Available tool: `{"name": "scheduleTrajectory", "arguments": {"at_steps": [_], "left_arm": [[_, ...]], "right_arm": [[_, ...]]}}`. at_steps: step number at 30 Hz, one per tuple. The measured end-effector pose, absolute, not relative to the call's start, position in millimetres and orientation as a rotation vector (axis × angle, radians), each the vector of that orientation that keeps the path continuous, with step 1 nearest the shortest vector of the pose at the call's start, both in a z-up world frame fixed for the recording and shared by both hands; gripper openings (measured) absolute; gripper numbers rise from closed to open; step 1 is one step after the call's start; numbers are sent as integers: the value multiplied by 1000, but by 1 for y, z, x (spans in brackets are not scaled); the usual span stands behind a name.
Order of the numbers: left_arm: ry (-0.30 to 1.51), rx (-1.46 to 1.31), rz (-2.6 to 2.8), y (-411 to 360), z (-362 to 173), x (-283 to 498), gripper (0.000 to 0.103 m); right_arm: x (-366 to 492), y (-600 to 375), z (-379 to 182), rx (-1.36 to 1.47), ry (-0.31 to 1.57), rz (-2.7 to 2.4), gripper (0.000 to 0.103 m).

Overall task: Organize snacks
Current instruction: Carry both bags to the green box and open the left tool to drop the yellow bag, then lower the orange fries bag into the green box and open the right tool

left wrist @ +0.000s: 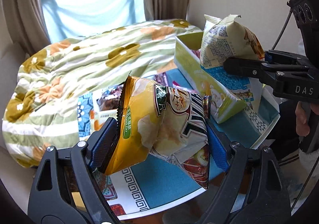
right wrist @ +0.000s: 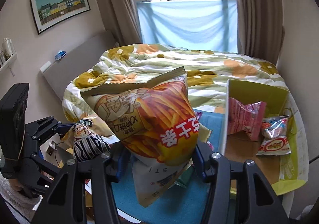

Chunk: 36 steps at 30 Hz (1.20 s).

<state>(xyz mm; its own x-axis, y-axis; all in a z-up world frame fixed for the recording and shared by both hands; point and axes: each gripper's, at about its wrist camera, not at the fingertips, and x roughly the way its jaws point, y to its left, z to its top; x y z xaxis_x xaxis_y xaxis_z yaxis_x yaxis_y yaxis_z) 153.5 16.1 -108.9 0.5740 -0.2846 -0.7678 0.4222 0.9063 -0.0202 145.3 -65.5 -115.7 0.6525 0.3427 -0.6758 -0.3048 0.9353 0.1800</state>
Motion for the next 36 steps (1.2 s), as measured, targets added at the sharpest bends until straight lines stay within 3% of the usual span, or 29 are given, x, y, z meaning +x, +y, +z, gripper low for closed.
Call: {"name": "scheduleTrajectory", "arguments": {"at_steps": [10, 21, 23, 28, 36], "left_arm": [[827, 158, -499, -97, -82, 193, 84], [965, 143, -469, -223, -133, 246, 87], [991, 135, -441, -235, -145, 253, 88], [1020, 127, -363, -254, -163, 263, 102], [1055, 115, -308, -235, -167, 242, 102]], "right_arm": [[138, -178, -90, 96, 757, 208, 50], [150, -291, -109, 139, 821, 198, 50], [155, -303, -117, 146, 844, 212, 50], [171, -324, -139, 176, 900, 266, 50], [189, -332, -163, 177, 948, 326, 50]]}}
